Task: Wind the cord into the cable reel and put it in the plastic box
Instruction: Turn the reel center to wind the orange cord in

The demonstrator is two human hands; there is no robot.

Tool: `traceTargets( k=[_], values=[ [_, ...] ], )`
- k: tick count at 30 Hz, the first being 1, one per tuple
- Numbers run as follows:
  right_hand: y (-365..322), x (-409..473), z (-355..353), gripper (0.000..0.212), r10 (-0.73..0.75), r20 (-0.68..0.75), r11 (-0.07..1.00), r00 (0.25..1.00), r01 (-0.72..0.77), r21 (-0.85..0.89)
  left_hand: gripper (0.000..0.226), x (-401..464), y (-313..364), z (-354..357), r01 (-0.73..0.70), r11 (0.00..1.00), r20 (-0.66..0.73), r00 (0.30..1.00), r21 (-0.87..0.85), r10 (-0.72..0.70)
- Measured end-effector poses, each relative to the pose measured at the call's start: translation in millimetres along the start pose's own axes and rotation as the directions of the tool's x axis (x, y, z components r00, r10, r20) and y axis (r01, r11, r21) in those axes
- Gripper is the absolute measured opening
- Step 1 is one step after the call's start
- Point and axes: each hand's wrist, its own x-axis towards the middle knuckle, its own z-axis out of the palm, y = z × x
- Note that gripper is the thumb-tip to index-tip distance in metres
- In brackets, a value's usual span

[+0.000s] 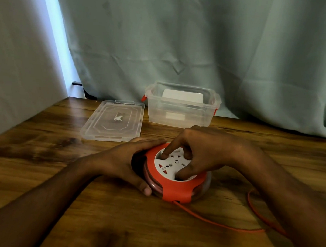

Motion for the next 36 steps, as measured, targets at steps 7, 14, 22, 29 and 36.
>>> traceTargets(
  k=[7, 14, 22, 29, 36],
  values=[
    [-1, 6, 5, 0.066, 0.04, -0.056, 0.998, 0.998, -0.043, -0.052, 0.135, 1, 1, 0, 0.0, 1.0, -0.006, 1.0, -0.002, 0.0],
    [-3, 9, 7, 0.067, 0.106, -0.082, 0.994, 0.991, -0.108, -0.02, 0.131, 1, -1, 0, 0.001, 1.0, -0.003, 1.0, -0.018, -0.001],
    [-3, 14, 13, 0.07, 0.206, -0.128, 0.978, 0.97, -0.203, 0.04, 0.123, 0, -2, 0, -0.01, 0.999, -0.013, 1.0, -0.036, 0.01],
    [-1, 26, 32, 0.072, 0.363, -0.288, 0.932, 0.886, -0.343, 0.119, 0.119, 2, -4, 3, -0.003, 0.998, -0.078, 0.997, -0.057, -0.001],
    [0, 27, 36, 0.065, 0.38, -0.305, 0.925, 0.873, -0.354, 0.141, 0.118, 3, -4, 3, 0.033, 0.999, -0.106, 0.994, -0.032, -0.036]
  ],
)
